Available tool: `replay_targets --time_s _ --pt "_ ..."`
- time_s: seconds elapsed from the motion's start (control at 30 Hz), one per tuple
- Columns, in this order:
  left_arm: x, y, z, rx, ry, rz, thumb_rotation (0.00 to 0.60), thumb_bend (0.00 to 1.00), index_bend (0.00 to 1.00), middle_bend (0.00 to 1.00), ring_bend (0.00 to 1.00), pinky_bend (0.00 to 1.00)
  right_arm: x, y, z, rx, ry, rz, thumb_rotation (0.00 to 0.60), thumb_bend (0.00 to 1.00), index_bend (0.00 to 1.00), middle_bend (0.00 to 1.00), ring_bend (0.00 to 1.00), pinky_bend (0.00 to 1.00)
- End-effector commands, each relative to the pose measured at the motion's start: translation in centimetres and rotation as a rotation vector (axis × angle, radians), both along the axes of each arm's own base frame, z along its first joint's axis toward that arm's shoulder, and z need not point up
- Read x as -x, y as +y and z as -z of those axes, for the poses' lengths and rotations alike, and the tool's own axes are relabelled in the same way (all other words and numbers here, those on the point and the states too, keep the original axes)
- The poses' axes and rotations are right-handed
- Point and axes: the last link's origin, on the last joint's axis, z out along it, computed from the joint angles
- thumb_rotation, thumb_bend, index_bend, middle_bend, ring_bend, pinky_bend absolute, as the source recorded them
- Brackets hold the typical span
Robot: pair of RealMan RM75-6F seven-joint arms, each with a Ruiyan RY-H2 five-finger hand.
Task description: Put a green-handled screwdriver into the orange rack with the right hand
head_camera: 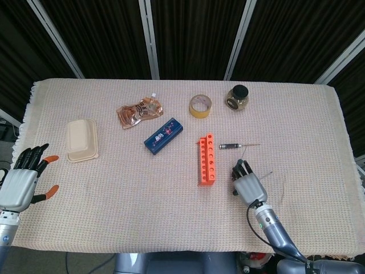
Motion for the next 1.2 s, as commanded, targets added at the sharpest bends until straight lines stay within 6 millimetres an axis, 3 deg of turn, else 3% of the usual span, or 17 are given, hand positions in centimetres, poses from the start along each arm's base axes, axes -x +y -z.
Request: replay_targets --time_s 0.03,1.03,1.2 --pt "0.0 0.0 0.0 0.002 0.0 -0.001 0.6 0.24 0.22 0.0 0.0 0.0 0.0 0.0 0.1 0.001 -0.013 0.004 0.6 0.13 0.45 0.13 0.0 0.01" --pt "0.6 0.2 0.1 0.03 0.008 -0.028 0.6 0.24 0.19 0.0 0.0 0.0 0.6 -0.1 1.9 0.043 0.054 -0.024 0.6 0.12 0.51 0.17 0.0 0.04" --pt "0.7 0.2 0.1 0.029 0.005 -0.03 0.599 0.24 0.19 0.0 0.0 0.0 0.6 0.0 2.1 0.045 0.053 -0.027 0.6 0.14 0.58 0.2 0.0 0.05"
